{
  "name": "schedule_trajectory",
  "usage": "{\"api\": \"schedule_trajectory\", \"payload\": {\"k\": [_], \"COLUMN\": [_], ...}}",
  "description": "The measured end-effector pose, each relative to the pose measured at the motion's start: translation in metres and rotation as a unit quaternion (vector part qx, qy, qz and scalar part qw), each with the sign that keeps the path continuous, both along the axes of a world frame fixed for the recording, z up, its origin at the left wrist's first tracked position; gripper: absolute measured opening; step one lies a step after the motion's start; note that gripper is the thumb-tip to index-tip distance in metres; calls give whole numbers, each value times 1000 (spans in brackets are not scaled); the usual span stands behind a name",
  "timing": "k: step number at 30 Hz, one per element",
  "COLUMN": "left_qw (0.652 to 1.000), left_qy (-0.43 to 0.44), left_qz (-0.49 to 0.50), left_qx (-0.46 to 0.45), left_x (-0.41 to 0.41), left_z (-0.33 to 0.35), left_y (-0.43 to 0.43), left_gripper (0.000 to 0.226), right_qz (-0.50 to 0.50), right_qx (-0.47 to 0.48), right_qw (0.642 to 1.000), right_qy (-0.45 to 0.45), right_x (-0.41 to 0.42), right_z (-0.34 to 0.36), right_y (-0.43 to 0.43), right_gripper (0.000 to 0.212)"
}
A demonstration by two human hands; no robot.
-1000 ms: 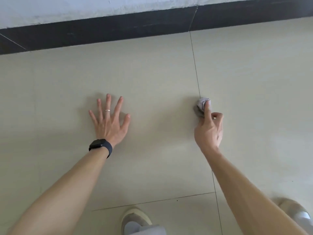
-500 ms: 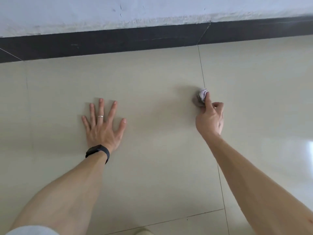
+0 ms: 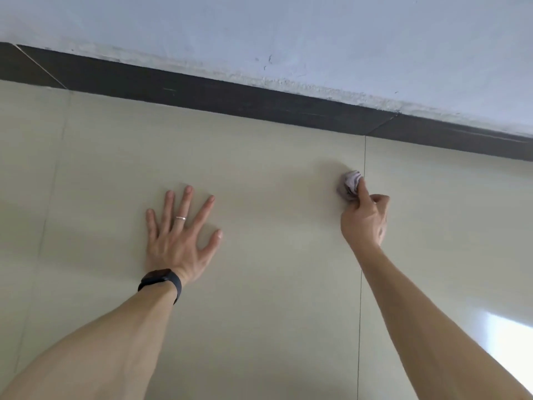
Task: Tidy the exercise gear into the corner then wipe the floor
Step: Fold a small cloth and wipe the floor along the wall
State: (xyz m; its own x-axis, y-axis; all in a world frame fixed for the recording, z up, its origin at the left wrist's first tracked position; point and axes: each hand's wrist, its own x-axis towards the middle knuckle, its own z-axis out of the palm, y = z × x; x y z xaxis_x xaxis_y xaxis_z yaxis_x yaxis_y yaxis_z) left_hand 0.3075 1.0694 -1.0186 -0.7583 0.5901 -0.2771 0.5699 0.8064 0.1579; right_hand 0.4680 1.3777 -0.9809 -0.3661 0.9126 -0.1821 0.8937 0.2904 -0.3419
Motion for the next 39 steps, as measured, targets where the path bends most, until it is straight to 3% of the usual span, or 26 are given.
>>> {"api": "schedule_trajectory", "payload": {"k": [2,4,7,9,11,13,15,17,19,21,23,25,26,27,30,32,34,37,38,39], "left_qw": [1000,1000,1000,1000,999,999,999,998,998,998,998,998,998,998,998,999,999,998,998,998], "left_qy": [2,-2,2,13,16,23,28,32,36,37,37,36,37,37,36,32,31,29,28,27], "left_qz": [-2,-3,-5,-8,-7,-6,-1,1,-3,-6,-4,-2,-1,-1,-6,-4,1,9,8,8], "left_qx": [6,3,9,19,31,33,42,47,43,40,44,50,53,54,50,44,37,51,54,48], "left_x": [0,-1,-1,-1,-1,-1,0,-1,-1,-1,-2,-2,-1,-1,-2,-2,-1,-1,-1,-1], "left_z": [0,1,1,-1,-2,-2,-4,-4,-3,-1,-1,-2,-2,-3,-4,-4,-3,-1,-1,-2], "left_y": [1,2,2,1,1,2,2,2,2,2,2,1,1,1,2,2,2,4,4,3], "left_gripper": [70,71,71,72,72,72,72,73,73,73,73,73,73,73,72,72,71,72,72,72], "right_qz": [-2,155,428,488,367,152,-47,-139,-33,187,378,478,490,458,204,193,352,628,684,711], "right_qx": [1,21,35,76,81,62,41,4,30,42,44,68,85,102,92,100,85,14,4,8], "right_qw": [1000,988,903,870,927,986,997,987,995,981,925,876,868,883,975,976,931,778,729,703], "right_qy": [-3,9,2,16,1,-19,-37,-77,-85,-39,-3,8,-5,-15,-17,12,54,28,19,21], "right_x": [-20,-28,-20,-23,-33,-47,-66,-95,-121,-135,-129,-121,-119,-117,-106,-82,-36,36,41,34], "right_z": [4,6,-3,-9,-8,-2,0,-1,-6,-8,-8,-4,-4,-4,-7,-9,-7,3,5,4], "right_y": [-19,-69,-111,-73,-24,28,62,66,31,-29,-70,-63,-46,-26,16,-18,-77,-142,-141,-130], "right_gripper": [56,52,62,68,64,53,49,51,55,61,65,58,53,49,47,49,54,61,60,58]}}
